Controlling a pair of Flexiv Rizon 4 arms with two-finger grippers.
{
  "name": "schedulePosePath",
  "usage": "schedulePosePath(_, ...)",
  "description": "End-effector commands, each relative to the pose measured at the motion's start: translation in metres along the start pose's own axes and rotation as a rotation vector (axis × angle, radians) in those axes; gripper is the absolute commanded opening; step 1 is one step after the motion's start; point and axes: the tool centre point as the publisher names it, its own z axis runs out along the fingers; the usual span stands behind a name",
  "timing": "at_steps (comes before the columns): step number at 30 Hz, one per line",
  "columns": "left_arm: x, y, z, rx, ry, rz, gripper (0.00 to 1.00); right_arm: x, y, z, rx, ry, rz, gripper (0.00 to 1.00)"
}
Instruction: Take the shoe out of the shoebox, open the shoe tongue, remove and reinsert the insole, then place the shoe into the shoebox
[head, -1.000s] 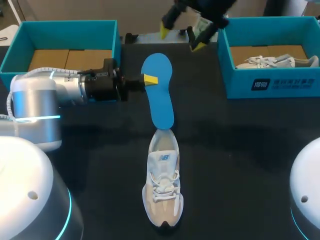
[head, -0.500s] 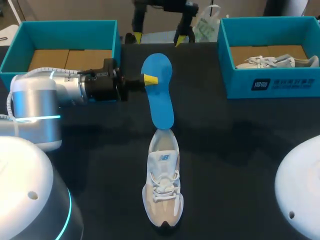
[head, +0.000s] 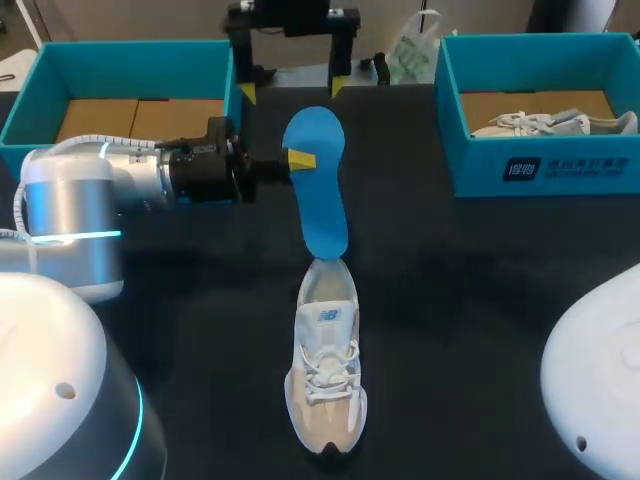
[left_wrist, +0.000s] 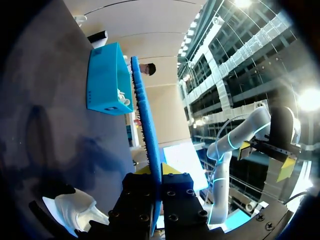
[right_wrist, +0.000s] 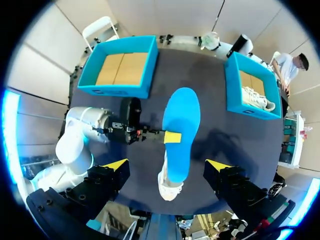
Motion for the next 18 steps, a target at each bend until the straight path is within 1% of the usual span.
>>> schedulePosePath(1, -0.001, 0.000, 0.000, 0.000, 0.002, 0.000, 0.00, 0.001, -0.001, 0.001, -0.001, 0.046, 0.039, 1.00)
schedulePosePath(3, -0.001, 0.000, 0.000, 0.000, 0.002, 0.000, 0.00, -0.006, -0.002, 0.005, -0.027, 0.103, 0.029, 1.00)
schedulePosePath(4, -0.001, 0.000, 0.000, 0.000, 0.002, 0.000, 0.00, -0.010, -0.003, 0.006, -0.016, 0.146, 0.055, 1.00)
schedulePosePath(5, -0.001, 0.000, 0.000, 0.000, 0.002, 0.000, 0.00, -0.013, -0.003, 0.007, -0.028, 0.163, 0.059, 1.00)
schedulePosePath(6, -0.001, 0.000, 0.000, 0.000, 0.002, 0.000, 0.00, -0.015, -0.005, 0.007, -0.056, 0.190, 0.038, 1.00)
schedulePosePath(8, -0.001, 0.000, 0.000, 0.000, 0.002, 0.000, 0.00, -0.025, -0.006, 0.009, -0.045, 0.257, 0.069, 1.00)
schedulePosePath(9, -0.001, 0.000, 0.000, 0.000, 0.002, 0.000, 0.00, -0.030, -0.008, 0.010, -0.084, 0.290, 0.044, 1.00)
schedulePosePath(10, -0.001, 0.000, 0.000, 0.000, 0.002, 0.000, 0.00, -0.032, -0.008, 0.010, -0.082, 0.306, 0.044, 1.00)
schedulePosePath(11, -0.001, 0.000, 0.000, 0.000, 0.002, 0.000, 0.00, -0.035, -0.008, 0.011, -0.083, 0.351, 0.034, 1.00)
schedulePosePath(12, -0.001, 0.000, 0.000, 0.000, 0.002, 0.000, 0.00, -0.041, -0.008, 0.014, -0.112, 0.427, 0.023, 1.00)
schedulePosePath(15, -0.001, 0.000, 0.000, 0.000, 0.002, 0.000, 0.00, -0.051, -0.008, 0.021, -0.129, 0.574, 0.031, 1.00)
schedulePosePath(18, -0.001, 0.000, 0.000, 0.000, 0.002, 0.000, 0.00, -0.057, -0.009, 0.026, -0.141, 0.678, 0.042, 1.00)
